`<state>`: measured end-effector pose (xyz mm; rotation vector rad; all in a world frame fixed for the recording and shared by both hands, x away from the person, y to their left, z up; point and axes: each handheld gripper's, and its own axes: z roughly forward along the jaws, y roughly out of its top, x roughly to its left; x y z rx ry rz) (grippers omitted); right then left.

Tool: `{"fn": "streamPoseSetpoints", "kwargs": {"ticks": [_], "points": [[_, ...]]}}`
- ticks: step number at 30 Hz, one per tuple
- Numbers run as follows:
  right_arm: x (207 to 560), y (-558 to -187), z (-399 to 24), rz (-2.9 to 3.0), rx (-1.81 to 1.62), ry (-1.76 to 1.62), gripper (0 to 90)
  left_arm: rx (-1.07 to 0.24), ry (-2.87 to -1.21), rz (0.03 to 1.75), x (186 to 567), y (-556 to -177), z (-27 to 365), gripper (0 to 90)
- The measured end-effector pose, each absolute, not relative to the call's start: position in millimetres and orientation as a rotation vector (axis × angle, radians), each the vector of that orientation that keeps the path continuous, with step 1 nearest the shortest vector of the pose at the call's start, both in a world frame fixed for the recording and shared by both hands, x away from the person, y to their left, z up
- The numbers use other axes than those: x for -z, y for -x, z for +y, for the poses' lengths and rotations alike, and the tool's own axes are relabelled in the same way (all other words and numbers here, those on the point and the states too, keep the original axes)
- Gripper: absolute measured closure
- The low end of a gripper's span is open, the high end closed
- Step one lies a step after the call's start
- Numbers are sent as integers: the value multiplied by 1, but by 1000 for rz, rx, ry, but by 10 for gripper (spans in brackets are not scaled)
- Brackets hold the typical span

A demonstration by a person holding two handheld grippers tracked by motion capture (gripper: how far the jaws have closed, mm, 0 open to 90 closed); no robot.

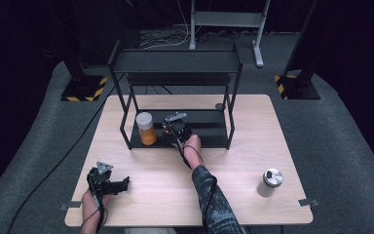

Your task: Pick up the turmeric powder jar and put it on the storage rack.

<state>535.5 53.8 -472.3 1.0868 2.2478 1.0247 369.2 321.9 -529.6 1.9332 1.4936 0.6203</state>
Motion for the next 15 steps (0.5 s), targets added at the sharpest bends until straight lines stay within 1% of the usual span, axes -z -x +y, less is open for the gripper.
{"fn": "streamPoseSetpoints", "kwargs": {"ticks": [15], "points": [[482,-539,58,2251,-1039,-1127,303,-620,-1933,1494,530,-369,322,5]]}}
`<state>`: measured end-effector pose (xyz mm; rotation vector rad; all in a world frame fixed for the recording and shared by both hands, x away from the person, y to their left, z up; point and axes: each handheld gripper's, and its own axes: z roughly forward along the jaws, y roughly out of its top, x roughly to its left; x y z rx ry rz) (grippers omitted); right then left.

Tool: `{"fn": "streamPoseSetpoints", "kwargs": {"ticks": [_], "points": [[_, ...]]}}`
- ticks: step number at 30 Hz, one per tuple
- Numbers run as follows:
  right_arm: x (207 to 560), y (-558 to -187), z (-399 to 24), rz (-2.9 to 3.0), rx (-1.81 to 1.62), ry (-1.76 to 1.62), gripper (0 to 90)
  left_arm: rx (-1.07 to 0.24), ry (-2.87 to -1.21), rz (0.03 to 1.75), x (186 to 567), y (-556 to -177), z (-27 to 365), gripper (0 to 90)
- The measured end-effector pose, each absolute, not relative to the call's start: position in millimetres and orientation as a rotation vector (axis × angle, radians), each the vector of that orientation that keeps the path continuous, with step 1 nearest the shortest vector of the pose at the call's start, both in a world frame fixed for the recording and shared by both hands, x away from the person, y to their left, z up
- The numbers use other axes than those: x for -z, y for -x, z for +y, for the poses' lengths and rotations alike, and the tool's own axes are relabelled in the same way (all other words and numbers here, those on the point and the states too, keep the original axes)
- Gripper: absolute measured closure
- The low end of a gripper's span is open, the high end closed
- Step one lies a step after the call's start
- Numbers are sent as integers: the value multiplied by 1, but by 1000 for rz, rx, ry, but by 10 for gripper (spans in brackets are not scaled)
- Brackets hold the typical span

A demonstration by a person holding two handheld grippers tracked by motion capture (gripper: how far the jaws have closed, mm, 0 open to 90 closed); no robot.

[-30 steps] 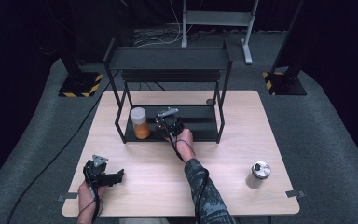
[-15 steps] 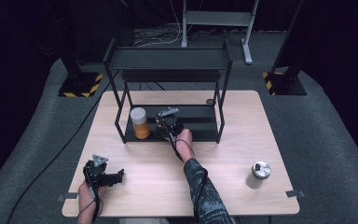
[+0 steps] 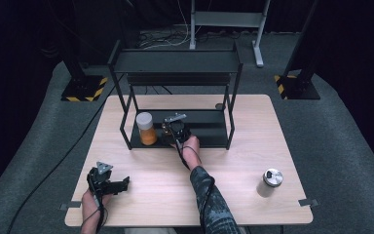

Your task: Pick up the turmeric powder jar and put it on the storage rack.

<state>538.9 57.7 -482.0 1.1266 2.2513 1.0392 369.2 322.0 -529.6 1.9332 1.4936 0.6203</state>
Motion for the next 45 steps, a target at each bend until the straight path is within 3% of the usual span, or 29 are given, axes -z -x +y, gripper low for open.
{"fn": "streamPoseSetpoints", "kwargs": {"ticks": [45], "points": [[495,-537,73,2164,-1065,-1206,302,-620,-1936,1490,529,-369,321,8]]}}
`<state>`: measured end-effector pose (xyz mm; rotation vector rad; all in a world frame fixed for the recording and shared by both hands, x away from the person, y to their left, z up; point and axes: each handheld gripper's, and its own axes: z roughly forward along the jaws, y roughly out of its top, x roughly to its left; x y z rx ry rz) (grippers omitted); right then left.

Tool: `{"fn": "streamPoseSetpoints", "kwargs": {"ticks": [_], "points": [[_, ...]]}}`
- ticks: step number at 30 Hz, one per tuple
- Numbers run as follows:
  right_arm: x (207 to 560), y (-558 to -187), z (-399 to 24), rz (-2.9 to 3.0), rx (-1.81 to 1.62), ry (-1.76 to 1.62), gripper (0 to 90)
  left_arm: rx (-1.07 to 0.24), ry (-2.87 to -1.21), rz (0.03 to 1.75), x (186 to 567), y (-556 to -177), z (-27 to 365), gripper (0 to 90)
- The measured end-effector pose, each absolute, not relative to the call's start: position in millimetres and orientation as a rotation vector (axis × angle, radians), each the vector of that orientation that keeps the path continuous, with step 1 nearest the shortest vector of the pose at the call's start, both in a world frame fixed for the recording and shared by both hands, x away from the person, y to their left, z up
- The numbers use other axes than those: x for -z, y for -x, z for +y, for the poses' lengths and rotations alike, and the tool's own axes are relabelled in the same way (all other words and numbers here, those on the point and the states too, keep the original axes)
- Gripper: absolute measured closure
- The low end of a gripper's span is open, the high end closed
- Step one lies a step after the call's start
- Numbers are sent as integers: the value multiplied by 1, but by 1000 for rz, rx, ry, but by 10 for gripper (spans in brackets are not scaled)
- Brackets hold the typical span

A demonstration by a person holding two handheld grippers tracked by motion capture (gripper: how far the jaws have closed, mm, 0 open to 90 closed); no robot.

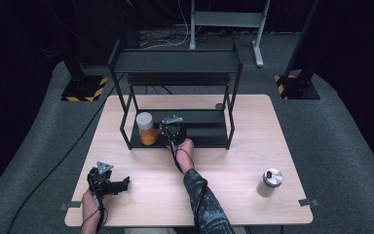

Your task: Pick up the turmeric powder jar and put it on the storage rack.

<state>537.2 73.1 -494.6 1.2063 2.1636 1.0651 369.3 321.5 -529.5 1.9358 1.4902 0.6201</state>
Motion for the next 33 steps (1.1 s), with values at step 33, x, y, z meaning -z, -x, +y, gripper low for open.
{"fn": "streamPoseSetpoints", "kwargs": {"ticks": [33], "points": [[494,-537,64,2294,-983,-1219,71,-621,-1936,1489,529,-369,321,9]]}}
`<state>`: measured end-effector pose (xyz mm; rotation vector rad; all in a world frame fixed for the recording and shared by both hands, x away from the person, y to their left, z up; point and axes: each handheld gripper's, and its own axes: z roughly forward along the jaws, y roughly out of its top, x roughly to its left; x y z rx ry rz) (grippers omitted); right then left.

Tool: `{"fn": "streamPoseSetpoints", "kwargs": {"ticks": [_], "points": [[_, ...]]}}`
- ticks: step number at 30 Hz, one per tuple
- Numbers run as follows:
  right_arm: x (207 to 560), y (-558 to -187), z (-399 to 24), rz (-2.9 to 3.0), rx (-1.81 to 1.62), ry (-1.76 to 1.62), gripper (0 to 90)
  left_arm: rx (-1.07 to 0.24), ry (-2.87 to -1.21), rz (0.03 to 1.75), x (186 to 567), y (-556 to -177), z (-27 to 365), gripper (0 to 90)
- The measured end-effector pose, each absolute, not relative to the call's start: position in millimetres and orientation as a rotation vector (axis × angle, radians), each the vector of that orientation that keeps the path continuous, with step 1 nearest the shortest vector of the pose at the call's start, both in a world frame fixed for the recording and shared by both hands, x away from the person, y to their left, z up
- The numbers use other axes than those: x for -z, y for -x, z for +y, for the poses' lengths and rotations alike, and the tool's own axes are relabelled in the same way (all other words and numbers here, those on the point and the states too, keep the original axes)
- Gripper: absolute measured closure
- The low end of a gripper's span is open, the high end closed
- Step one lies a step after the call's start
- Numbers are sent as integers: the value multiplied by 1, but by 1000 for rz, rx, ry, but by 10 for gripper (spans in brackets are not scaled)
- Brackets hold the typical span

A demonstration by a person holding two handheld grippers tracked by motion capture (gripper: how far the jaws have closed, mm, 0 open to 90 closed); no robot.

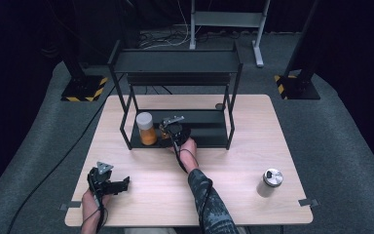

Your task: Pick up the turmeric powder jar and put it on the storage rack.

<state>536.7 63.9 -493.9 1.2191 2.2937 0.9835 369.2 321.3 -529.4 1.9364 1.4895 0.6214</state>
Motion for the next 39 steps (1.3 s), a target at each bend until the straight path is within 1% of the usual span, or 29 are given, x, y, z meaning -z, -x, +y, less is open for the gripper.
{"fn": "streamPoseSetpoints", "kwargs": {"ticks": [3,7,16,25,33,39], "points": [[492,-533,59,2324,-987,-1231,51,-622,-1937,1489,529,-369,321,9],[492,-526,50,2347,-988,-1229,48,-621,-1936,1490,529,-369,321,9],[495,-501,27,2385,-1028,-1197,24,-621,-1936,1490,529,-369,321,9],[510,-460,0,2449,-1023,-1133,1,-621,-1935,1491,529,-369,321,8],[524,-423,-23,2458,-1036,-1093,0,-621,-1935,1492,529,-369,321,8],[524,-398,-37,2463,-1039,-1047,0,-621,-1935,1491,529,-369,321,8]]}}
